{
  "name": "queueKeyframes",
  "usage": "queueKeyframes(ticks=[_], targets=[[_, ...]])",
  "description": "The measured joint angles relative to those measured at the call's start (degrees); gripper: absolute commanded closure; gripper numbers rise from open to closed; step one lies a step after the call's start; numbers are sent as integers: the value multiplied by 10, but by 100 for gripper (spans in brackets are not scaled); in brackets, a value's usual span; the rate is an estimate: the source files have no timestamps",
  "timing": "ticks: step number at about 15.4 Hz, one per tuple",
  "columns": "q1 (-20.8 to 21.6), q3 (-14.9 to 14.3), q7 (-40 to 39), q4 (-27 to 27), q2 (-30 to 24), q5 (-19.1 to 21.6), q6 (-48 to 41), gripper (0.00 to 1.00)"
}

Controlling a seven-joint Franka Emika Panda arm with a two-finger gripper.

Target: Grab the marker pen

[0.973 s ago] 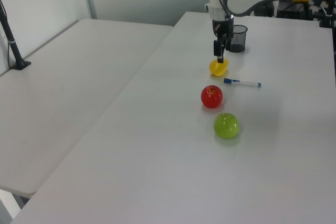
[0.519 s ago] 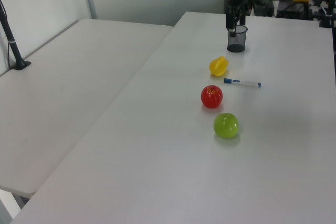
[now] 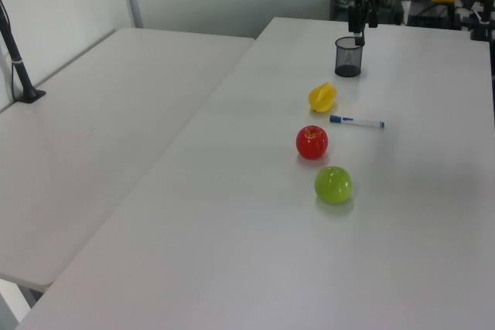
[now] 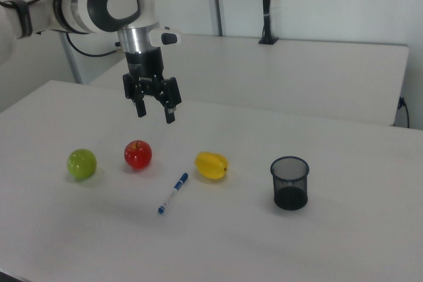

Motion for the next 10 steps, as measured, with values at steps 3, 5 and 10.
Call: queueKeyframes(ticks=[3,5,10], targets=[[-4,-1,-36,-25,-47,4,-35,0],[-11,-3,-52,-31,-66,5,-53,0],[-21,-4,-57,-37,-75,6,-55,0]])
